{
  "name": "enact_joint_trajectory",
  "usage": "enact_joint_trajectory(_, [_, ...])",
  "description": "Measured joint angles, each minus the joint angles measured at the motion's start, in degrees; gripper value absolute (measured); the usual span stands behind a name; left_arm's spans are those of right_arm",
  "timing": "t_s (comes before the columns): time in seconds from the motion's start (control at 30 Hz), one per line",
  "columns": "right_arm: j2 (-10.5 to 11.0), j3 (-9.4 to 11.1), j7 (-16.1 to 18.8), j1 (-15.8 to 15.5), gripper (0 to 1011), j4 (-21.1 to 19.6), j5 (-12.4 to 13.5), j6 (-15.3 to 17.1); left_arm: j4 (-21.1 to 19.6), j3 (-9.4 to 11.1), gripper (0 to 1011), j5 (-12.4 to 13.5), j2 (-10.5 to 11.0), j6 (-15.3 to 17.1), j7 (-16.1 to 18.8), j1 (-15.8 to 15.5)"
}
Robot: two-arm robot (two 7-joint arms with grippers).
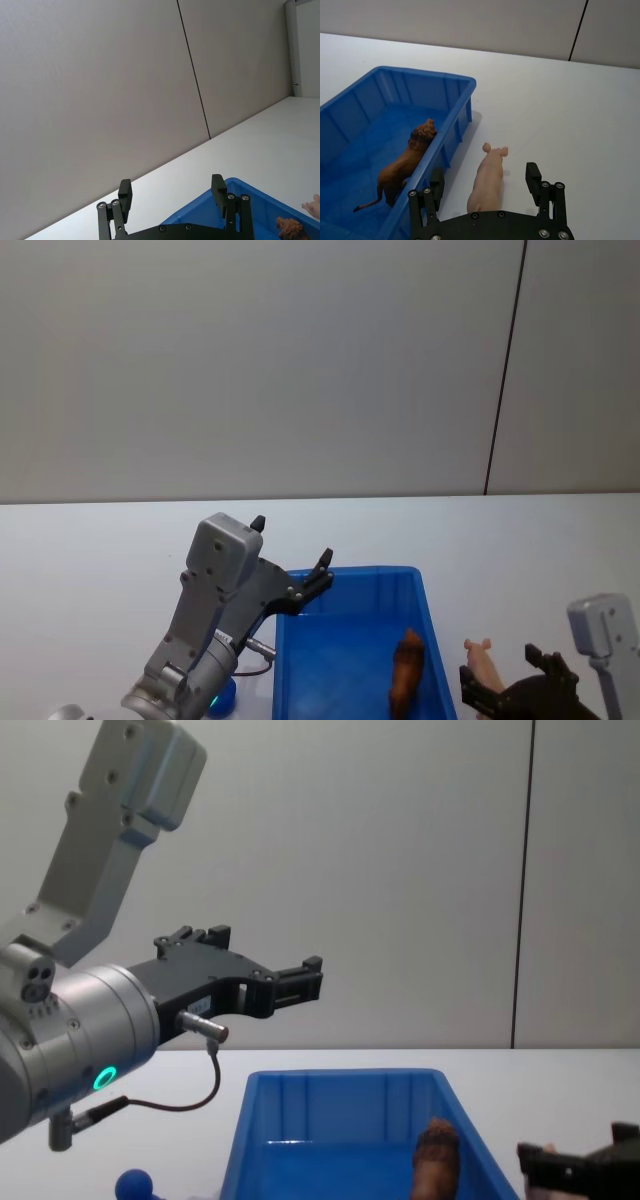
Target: Pick up the two dolls from the table and place them into the box.
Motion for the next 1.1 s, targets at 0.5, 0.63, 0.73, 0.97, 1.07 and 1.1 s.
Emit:
enact_joint_trajectory(0.5, [-1.1,-0.8,0.3,0.1,1001,3.7,-1.5,-0.2,0.0,0.0,1001,0.0,0.0,0.0,0.0,0.0])
enact_joint_trajectory(0.63, [-1.4,-0.9,0.3,0.2,1001,4.6,-1.9,-0.5,0.0,0.0,1001,0.0,0.0,0.0,0.0,0.0])
enact_joint_trajectory(0.73, [-1.6,-1.0,0.3,0.4,1001,5.3,-2.3,-0.9,0.0,0.0,1002,0.0,0.0,0.0,0.0,0.0])
enact_joint_trajectory(0.97, [-2.2,-1.0,0.3,1.2,941,7.2,-3.0,-2.1,0.0,0.0,1001,0.0,0.0,0.0,0.0,0.0])
enact_joint_trajectory(1.07, [-2.5,-1.1,0.3,1.7,862,8.3,-3.6,-3.0,0.0,0.0,1001,0.0,0.0,0.0,0.0,0.0])
enact_joint_trajectory(1.1, [-2.5,-1.1,0.3,1.7,831,8.3,-3.6,-3.0,0.0,0.0,1001,0.0,0.0,0.0,0.0,0.0])
